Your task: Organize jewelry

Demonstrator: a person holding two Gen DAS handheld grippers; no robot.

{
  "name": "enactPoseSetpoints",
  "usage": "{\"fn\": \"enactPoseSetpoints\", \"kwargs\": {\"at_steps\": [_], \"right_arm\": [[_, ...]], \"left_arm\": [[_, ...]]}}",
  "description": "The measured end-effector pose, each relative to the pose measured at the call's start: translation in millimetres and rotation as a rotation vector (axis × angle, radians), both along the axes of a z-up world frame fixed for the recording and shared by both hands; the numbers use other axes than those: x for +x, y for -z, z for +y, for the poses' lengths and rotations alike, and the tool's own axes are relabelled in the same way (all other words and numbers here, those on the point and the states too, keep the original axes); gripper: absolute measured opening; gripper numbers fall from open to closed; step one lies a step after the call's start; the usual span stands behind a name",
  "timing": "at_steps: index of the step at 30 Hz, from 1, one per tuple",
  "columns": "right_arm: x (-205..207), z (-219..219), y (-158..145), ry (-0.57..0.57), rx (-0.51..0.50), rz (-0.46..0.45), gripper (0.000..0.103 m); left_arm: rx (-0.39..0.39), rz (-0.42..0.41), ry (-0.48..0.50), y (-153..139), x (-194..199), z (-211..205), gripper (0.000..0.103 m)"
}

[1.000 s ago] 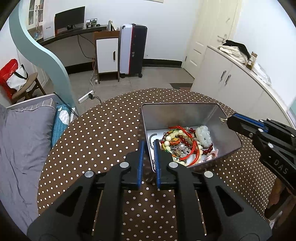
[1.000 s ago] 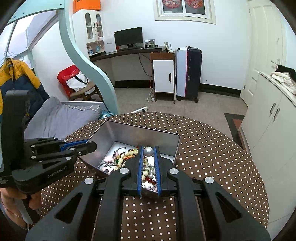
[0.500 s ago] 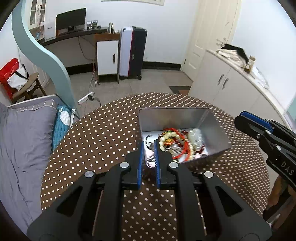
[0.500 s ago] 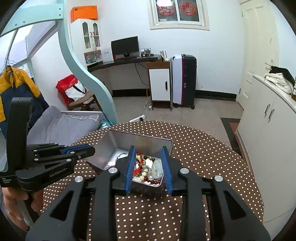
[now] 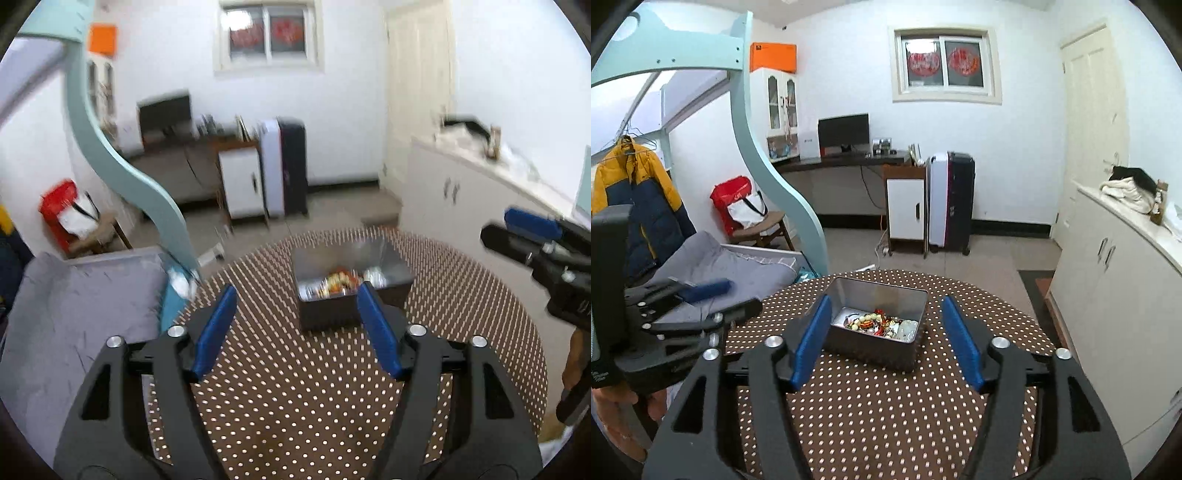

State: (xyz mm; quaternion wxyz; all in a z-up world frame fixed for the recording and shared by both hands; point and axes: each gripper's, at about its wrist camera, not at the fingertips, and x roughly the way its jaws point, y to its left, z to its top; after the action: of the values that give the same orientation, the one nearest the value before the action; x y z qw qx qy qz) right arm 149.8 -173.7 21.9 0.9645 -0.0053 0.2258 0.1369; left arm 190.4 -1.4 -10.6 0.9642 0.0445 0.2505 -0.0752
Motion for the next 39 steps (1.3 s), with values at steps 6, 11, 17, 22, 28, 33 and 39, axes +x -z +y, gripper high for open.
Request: {"fn": "enactPoseSetpoints", "kwargs": {"at_steps": [6, 11, 17, 22, 28, 33, 39], "right_arm": [[-44, 3, -11, 0.026, -0.014, -0.074, 0.080], [-78, 7, -19, 0.064, -0.027, -0.159, 0.088], [-116, 15, -21, 0.103, -0.039, -0.253, 0.094], [-139, 17, -18, 0.132, -0.022, -0.309, 0.095], [-159, 21, -15, 0.160, -0.028, -0.360, 0.095], [-166, 24, -14, 0.160, -0.027, -0.374, 0.095], [-172, 28, -11, 0.171, -0.045, -0.379, 0.095]], "left_arm": [[0.013, -0.109, -0.020, -24, -56, 3, 0.071], [-0.015, -0.212, -0.056, -38, -101, 11, 0.085], [-0.025, -0.291, -0.098, -51, -143, 15, 0.093], [-0.057, -0.347, -0.126, -55, -169, 19, 0.096], [-0.099, -0.401, -0.155, -56, -191, 26, 0.096], [-0.089, -0.392, -0.151, -54, -193, 23, 0.096], [-0.077, -0.399, -0.157, -54, -197, 20, 0.096]]}}
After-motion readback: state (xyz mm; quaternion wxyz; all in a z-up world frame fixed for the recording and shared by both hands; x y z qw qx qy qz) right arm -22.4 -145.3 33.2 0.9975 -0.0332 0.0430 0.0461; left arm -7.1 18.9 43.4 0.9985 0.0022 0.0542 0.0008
